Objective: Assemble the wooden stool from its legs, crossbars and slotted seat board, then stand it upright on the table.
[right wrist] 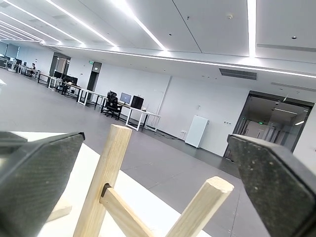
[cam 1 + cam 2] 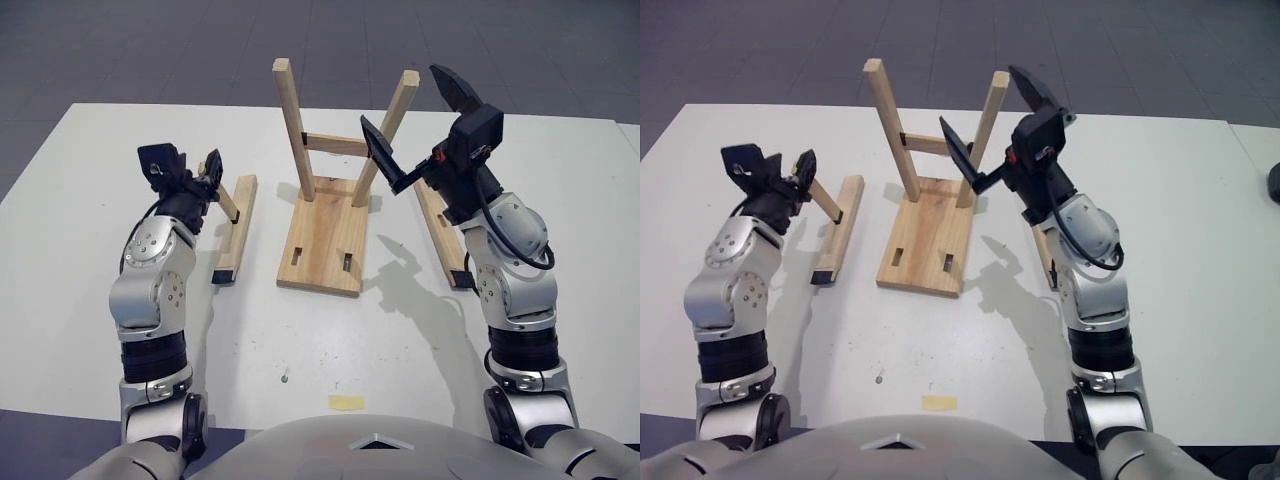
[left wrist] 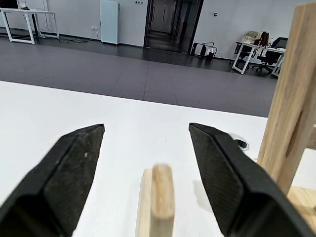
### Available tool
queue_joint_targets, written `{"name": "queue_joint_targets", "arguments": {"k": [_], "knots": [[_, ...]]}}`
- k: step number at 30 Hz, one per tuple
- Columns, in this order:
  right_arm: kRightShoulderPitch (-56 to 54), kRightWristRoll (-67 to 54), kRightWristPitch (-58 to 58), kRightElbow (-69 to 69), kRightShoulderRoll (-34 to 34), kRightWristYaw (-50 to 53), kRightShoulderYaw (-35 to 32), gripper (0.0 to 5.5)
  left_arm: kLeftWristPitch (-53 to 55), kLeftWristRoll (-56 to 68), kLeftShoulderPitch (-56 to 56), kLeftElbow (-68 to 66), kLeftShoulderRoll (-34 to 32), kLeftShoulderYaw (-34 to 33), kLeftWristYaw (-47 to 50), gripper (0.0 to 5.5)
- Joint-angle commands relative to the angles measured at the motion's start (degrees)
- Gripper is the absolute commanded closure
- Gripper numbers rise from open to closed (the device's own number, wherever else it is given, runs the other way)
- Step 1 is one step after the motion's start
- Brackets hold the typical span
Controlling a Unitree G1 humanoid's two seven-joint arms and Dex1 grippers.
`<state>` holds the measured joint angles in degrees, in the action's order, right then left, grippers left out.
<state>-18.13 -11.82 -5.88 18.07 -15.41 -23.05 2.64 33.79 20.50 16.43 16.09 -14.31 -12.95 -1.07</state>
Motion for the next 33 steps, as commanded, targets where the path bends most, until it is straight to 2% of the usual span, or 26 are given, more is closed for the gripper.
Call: {"name": "queue_joint_targets", "arguments": {"k": [1, 6, 9, 15, 17, 25, 33], "knots": [[-0.14, 0.44, 0.36, -0.07, 0.24, 0.09, 0.11, 0.1, 3.1, 0.84, 6.13, 3.3, -1.83, -0.75, 0.1, 1.47], [-0.34, 0.46, 0.25, 0.04, 0.46, 0.42, 0.07, 0.1, 2.34, 0.59, 14.99, -1.33, -3.84, -1.02, -1.69, 0.56], [-0.89, 0.44, 0.36, -0.3, 0.56, 0.26, 0.23, 0.1, 0.3, 0.15, 15.84, -7.43, -4.03, -0.82, -3.78, 0.13], [-0.5, 0.2, 0.02, -0.13, 0.6, 0.07, 0.15, 0.1, -5.94, -2.38, 6.61, -25.16, 0.22, 2.68, -8.49, 0.13], [-0.66, 0.23, 0.01, -0.32, 0.59, -0.13, 0.3, 0.1, -7.25, -2.85, 5.35, -26.18, 1.18, 3.31, -8.46, 0.13], [0.2, 0.0, -0.32, 0.34, 0.52, -0.5, 0.28, 0.1, -3.7, -0.29, 4.46, -12.79, 0.54, 0.84, -5.67, 0.13], [2.14, -0.14, -0.74, 1.54, 1.13, -0.4, 0.95, 0.1, 15.68, 5.98, 3.37, 12.87, -7.37, -5.28, -3.01, 0.13]]}}
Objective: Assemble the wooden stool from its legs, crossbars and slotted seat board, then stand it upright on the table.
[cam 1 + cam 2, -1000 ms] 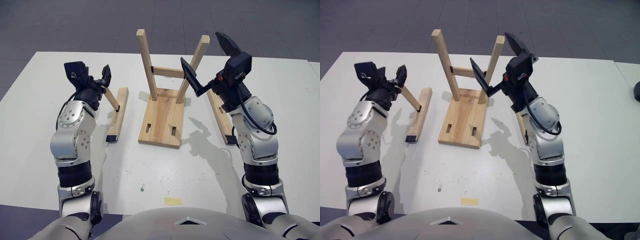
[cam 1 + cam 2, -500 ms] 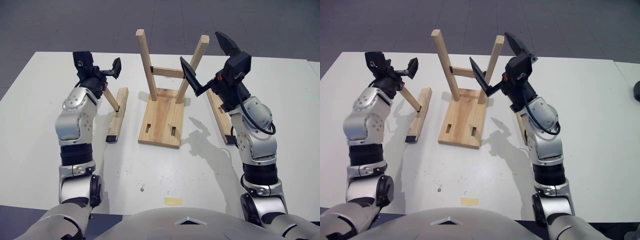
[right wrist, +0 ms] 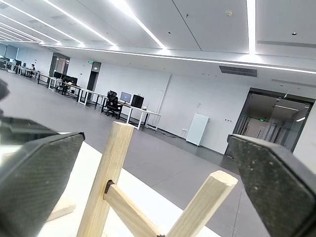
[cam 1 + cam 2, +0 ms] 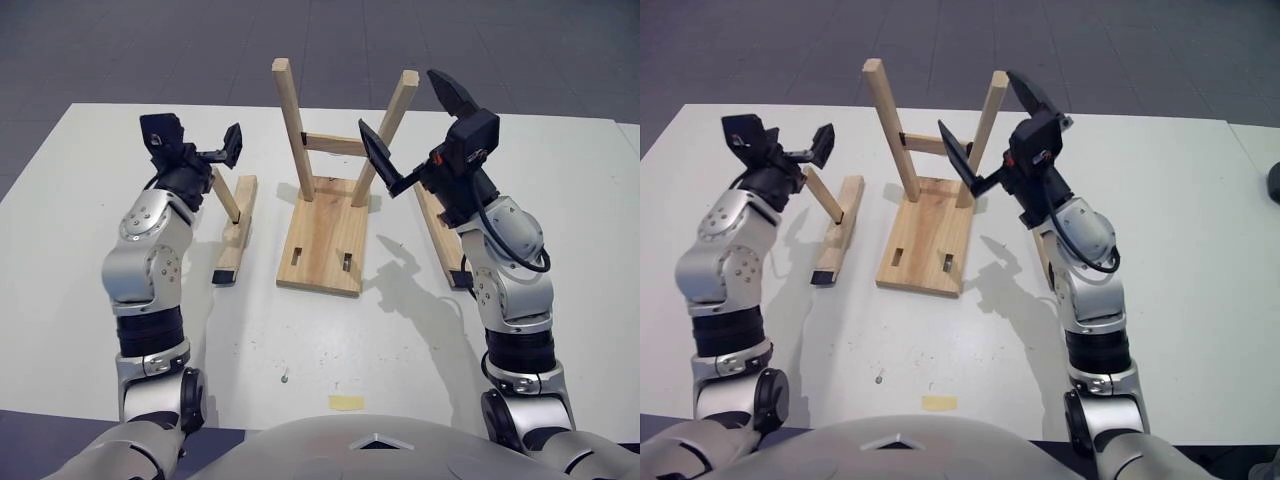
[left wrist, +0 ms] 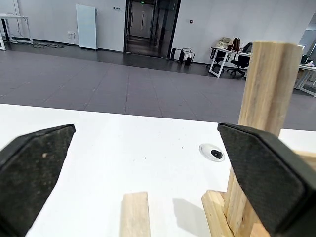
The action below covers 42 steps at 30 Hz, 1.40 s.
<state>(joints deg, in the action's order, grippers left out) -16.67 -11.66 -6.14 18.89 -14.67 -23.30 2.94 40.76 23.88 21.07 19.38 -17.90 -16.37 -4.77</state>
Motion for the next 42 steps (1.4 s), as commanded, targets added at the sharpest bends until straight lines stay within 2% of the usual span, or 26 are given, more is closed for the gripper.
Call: {"name": "queue_joint_targets", "arguments": {"k": [1, 6, 13, 23, 30, 33, 37, 40, 42], "knots": [[1.32, -0.1, -0.63, 1.39, 0.43, 0.23, 0.59, 0.1, 11.31, 3.22, -2.65, 10.9, -4.6, -0.93, 0.07, 0.13], [2.9, 0.51, -1.09, 2.95, 0.8, 1.35, 0.68, 0.1, 16.91, 2.45, -14.4, 9.36, -4.64, 6.29, -2.51, 0.13], [2.89, 0.83, -0.98, 2.74, 1.08, 1.83, 1.2, 0.1, 11.05, -3.35, -16.12, -5.26, -2.39, 10.55, -2.86, 0.13], [2.4, 1.28, -0.76, 1.97, 1.65, 2.44, 0.88, 0.1, 14.21, -4.84, -18.43, -8.67, -6.38, 11.97, -7.5, 1.67], [1.9, 1.09, -1.05, 1.85, 2.01, 3.26, 0.53, 0.1, 16.26, -5.66, -21.94, -7.86, -9.95, 15.43, -10.9, 2.84], [1.93, 1.08, -1.11, 1.75, 1.74, 3.24, 0.39, 0.1, 15.61, -5.88, -21.89, -6.71, -10.45, 14.06, -10.64, 3.45], [-0.39, -1.32, -2.56, 1.09, 1.84, 3.43, -1.81, 0.1, 10.67, -6.47, -16.85, -3.8, -8.47, 7.57, -6.75, 3.46], [-6.26, -8.72, -6.88, 0.1, 3.46, 6.15, -7.78, 0.1, 5.82, -8.46, -9.4, -0.06, -7.97, 4.09, -2.44, 3.46], [-10.68, -14.71, -10.65, -0.34, 4.05, 7.58, -11.15, 0.1, 1.06, -10.51, -4.74, 2.36, -8.63, 4.0, -1.23, 3.46]]}}
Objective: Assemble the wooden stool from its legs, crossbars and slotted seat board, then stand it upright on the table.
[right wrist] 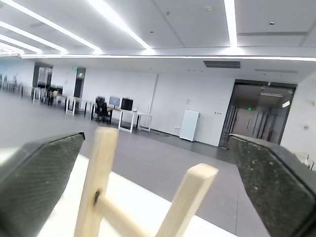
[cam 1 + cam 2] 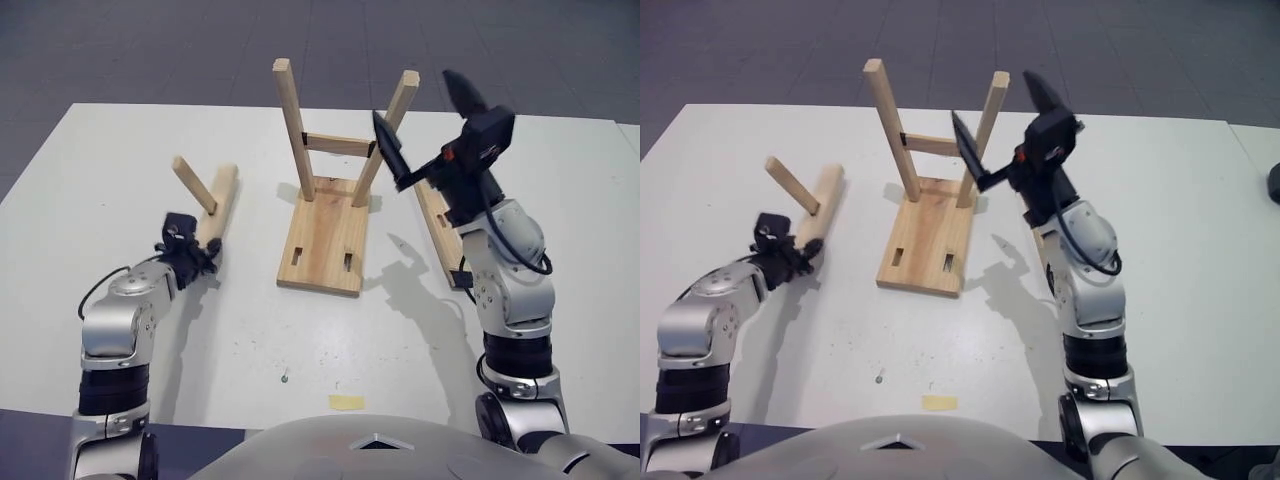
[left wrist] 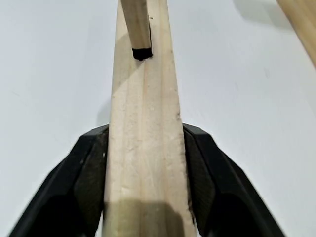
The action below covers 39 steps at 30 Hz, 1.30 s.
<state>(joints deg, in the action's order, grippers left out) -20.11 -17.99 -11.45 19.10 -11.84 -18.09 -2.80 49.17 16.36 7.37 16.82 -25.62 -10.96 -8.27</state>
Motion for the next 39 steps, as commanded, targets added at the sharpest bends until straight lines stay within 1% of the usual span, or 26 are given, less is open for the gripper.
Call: {"name": "queue_joint_targets", "arguments": {"k": [1, 3, 5, 7, 9, 13, 17, 18, 21, 29, 32, 34, 36, 39], "knots": [[-9.15, -11.36, -7.61, -0.64, 1.29, 2.85, -6.58, 0.1, -10.35, -4.09, 10.8, 6.37, -1.58, -0.66, 1.79, 3.46], [-12.13, -18.73, -13.05, -0.49, 1.46, 3.5, -8.41, 0.1, -15.11, -5.06, 13.66, 9.44, -2.43, 0.54, -0.03, 3.46], [-14.59, -33.34, -21.39, -0.49, 3.15, 6.82, -11.53, 0.1, -18.97, -6.59, 15.59, 12.69, -4.61, 2.86, -3.0, 3.46], [-15.34, -46.86, -26.73, -1.19, 4.84, 10.57, -13.46, 0.1, -21.68, -7.08, 16.83, 15.07, -6.49, 5.84, -6.89, 3.46], [-15.01, -53.67, -29.09, -1.63, 5.11, 12.77, -13.82, 0.1, -22.58, -5.23, 17.4, 15.98, -6.27, 7.95, -10.47, 3.46], [-14.31, -56.92, -30.2, -2.59, 4.81, 15.48, -13.07, 0.1, -21.86, -0.25, 16.08, 16.7, -3.39, 11.23, -15.35, 3.46], [-13.82, -58.0, -30.27, -1.83, 4.61, 16.58, -11.91, 0.1, -20.9, 0.44, 14.48, 17.55, -1.94, 15.15, -17.12, 3.46], [-13.72, -58.09, -30.19, -1.49, 4.61, 16.65, -11.71, 0.31, -20.93, -0.01, 14.09, 17.71, -1.97, 15.79, -17.4, 3.46], [-12.97, -58.88, -29.93, -0.94, 4.63, 16.75, -11.29, 0.71, -21.33, -0.45, 12.66, 18.03, -2.86, 17.2, -19.39, 3.46], [-10.78, -64.05, -30.15, -1.29, 5.16, 19.26, -11.19, 2.05, -21.44, -1.24, 11.15, 18.7, -3.66, 18.05, -21.68, 3.46], [-10.09, -64.79, -30.17, -1.65, 4.74, 20.12, -10.82, 2.57, -21.64, -2.12, 10.64, 19.16, -4.06, 18.65, -22.24, 3.46], [-9.74, -64.95, -30.0, -1.97, 4.59, 20.95, -10.77, 3.01, -21.59, -2.59, 10.43, 19.81, -4.4, 19.04, -22.69, 3.46], [-9.3, -64.66, -29.66, -1.97, 4.46, 21.59, -10.72, 3.31, -21.83, -3.59, 10.49, 20.16, -5.08, 19.23, -22.97, 3.46], [-8.52, -64.27, -29.3, -1.5, 3.92, 21.99, -10.93, 3.83, -21.19, -3.83, 10.7, 21.24, -5.35, 18.45, -22.66, 3.46]]}}
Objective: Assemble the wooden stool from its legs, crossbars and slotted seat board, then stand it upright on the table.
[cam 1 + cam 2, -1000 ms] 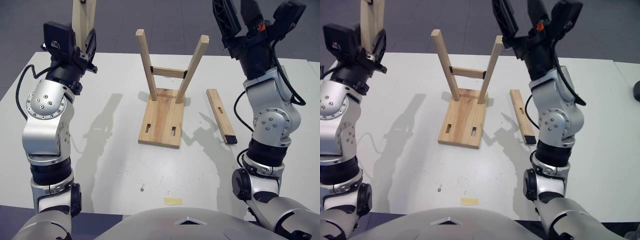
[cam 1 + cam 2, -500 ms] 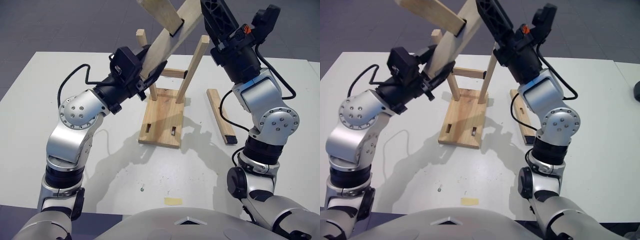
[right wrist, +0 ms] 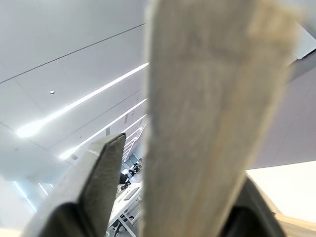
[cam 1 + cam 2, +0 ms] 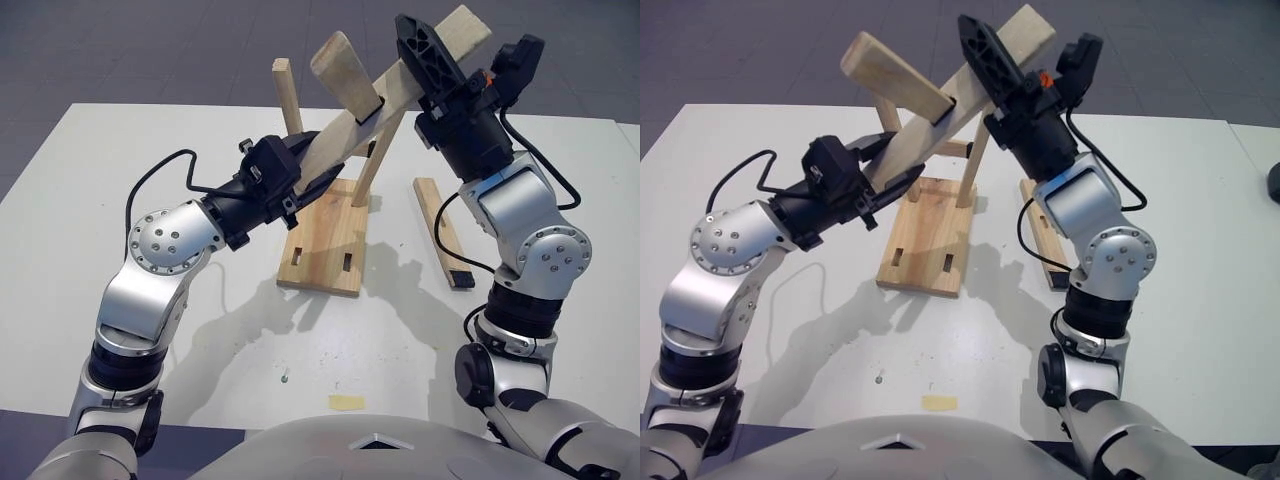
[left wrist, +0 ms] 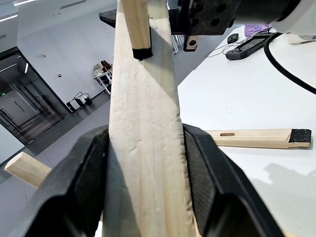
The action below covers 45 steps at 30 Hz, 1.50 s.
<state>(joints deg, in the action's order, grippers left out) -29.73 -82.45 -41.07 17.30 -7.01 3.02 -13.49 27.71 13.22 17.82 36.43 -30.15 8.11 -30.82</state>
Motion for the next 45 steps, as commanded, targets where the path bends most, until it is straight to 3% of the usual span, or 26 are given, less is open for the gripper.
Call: {"name": "queue_joint_targets", "arguments": {"k": [1, 4, 9, 10, 13, 15, 18, 20, 23, 26, 32, 39, 45], "knots": [[1.44, 0.23, 0.52, 0.3, -1.05, 1.13, -0.47, 4.03, 0.28, -0.96, 0.16, 1.85, -1.06, -0.64, -0.08, 3.46], [2.37, 0.07, 0.83, 0.52, -1.33, 1.51, -0.68, 4.46, 0.0, -1.76, -0.02, 1.81, -1.14, -0.37, 0.16, 3.46], [2.72, -1.44, 1.97, 0.19, -0.84, 1.54, -1.36, 4.47, 0.88, -1.44, -0.97, 1.84, 0.05, -0.35, 0.81, 3.46], [2.73, -1.35, 2.43, 0.08, -0.74, 1.52, -1.61, 4.47, 1.77, -0.28, -1.26, 2.23, 0.76, -0.99, 1.06, 3.1], [3.17, 0.25, 4.39, -0.54, -0.54, 1.99, -2.56, 4.49, 6.83, 8.02, -0.57, 3.97, 3.7, -7.27, 2.62, 2.58], [3.61, 2.58, 5.8, -1.06, -0.93, 2.46, -3.16, 4.49, 11.51, 17.47, 2.39, 4.78, 6.01, -15.17, 5.66, 2.23], [4.98, 4.03, 5.87, -2.04, -2.99, 1.82, -4.51, 4.49, 15.87, 23.46, 3.09, 1.87, 4.78, -24.21, 9.37, 1.74], [7.09, 4.19, 4.74, -2.03, -5.62, 0.09, -5.77, 4.49, 15.95, 15.59, -4.41, -1.49, -1.59, -19.33, 8.17, 1.38], [10.24, 5.66, 4.06, -1.99, -8.96, -1.66, -7.34, 4.49, 9.16, -0.68, -16.67, -6.73, -12.54, -1.52, 4.42, 0.82], [11.98, 5.94, 3.65, -2.5, -10.58, -3.41, -7.99, 4.49, 3.79, -9.81, -19.88, -12.67, -12.49, 7.57, 5.35, 0.3], [16.95, 4.43, 0.39, -5.1, -13.44, -8.92, -9.49, 4.49, -0.22, -14.88, -18.92, -14.06, -8.0, 11.6, 5.59, 0.1], [20.32, 9.99, 1.79, -4.13, -14.11, -10.25, -9.53, 4.49, 0.58, -17.55, -12.77, -14.4, -0.83, 16.2, 4.62, 0.1], [20.98, 15.28, 4.37, -6.01, -15.36, -13.77, -10.87, 4.49, 0.94, -19.31, -12.05, -14.51, 0.98, 16.8, 4.07, 0.1]]}}
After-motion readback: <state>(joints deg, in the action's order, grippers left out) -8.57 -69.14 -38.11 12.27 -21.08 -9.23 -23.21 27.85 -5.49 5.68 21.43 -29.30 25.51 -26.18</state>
